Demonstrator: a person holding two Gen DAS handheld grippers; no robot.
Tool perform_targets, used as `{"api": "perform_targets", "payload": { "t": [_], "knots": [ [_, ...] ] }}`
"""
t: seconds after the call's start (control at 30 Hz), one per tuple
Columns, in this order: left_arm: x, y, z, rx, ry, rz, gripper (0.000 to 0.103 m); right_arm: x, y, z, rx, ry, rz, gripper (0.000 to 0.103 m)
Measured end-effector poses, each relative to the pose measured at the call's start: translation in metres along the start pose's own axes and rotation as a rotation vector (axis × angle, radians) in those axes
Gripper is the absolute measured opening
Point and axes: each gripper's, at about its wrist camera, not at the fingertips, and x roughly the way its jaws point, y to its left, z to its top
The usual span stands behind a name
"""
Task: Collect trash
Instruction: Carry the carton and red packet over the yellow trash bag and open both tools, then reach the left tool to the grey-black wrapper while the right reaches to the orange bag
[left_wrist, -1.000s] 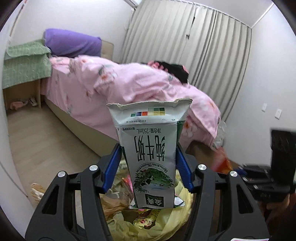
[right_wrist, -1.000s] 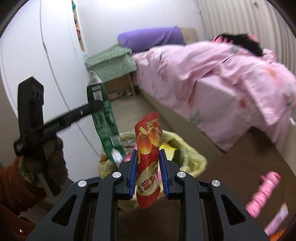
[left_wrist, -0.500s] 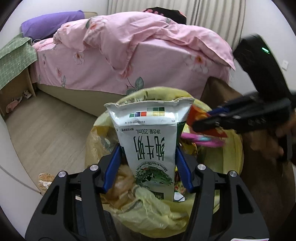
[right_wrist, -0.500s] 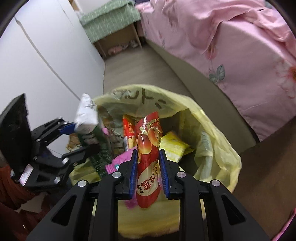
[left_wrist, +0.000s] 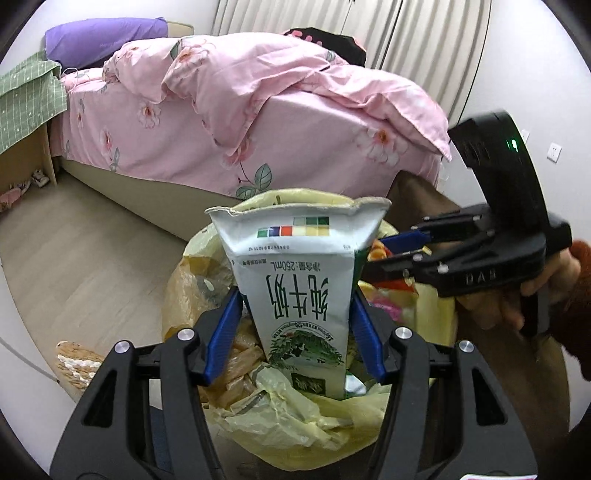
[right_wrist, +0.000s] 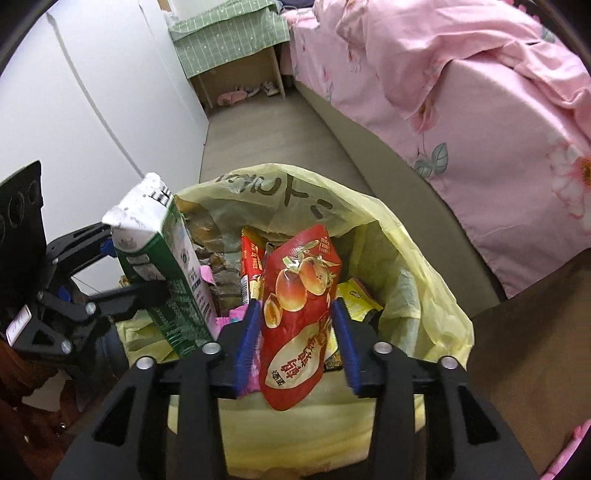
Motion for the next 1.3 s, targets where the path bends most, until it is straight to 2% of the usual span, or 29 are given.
{"api": "perform_targets", "payload": {
  "t": [0.1, 0.2, 0.37, 0.5, 0.67, 0.77, 0.83, 0.97, 1.13, 1.3],
  "knots": [
    [-0.007, -0.002, 0.003, -0.005, -0.001, -0.007, 0.059, -0.010, 0.004, -0.005, 0.015, -0.013, -0.025, 0.044],
    [-0.019, -0.001, 0.008, -0.041, -0.019, -0.022, 0.066, -0.020, 0.007, -0.008, 0.029, -0.029, -0.035, 0.052],
    [-0.041, 0.001, 0.017, -0.106, -0.071, -0.020, 0.067, -0.060, 0.013, -0.024, 0.058, -0.105, -0.099, 0.053],
    [-0.057, -0.008, 0.021, -0.143, -0.107, -0.015, 0.069, -0.107, 0.022, -0.053, 0.082, -0.183, -0.153, 0.053],
    [-0.064, -0.034, 0.019, -0.126, -0.108, -0.038, 0.070, -0.161, 0.023, -0.098, 0.132, -0.276, -0.216, 0.053],
    [-0.061, -0.053, 0.015, -0.118, -0.087, -0.061, 0.074, -0.189, 0.015, -0.127, 0.206, -0.331, -0.245, 0.054],
    [-0.058, -0.070, 0.012, -0.108, -0.066, -0.089, 0.077, -0.210, 0.009, -0.154, 0.257, -0.355, -0.276, 0.061],
    [-0.052, -0.104, 0.008, -0.044, -0.038, -0.123, 0.077, -0.241, 0.001, -0.203, 0.304, -0.362, -0.321, 0.061],
    [-0.034, -0.154, 0.000, 0.049, 0.033, -0.175, 0.077, -0.259, -0.009, -0.255, 0.375, -0.328, -0.317, 0.061],
    [-0.016, -0.202, -0.009, 0.124, 0.096, -0.246, 0.077, -0.277, -0.012, -0.296, 0.383, -0.335, -0.472, 0.061]
  ]
}}
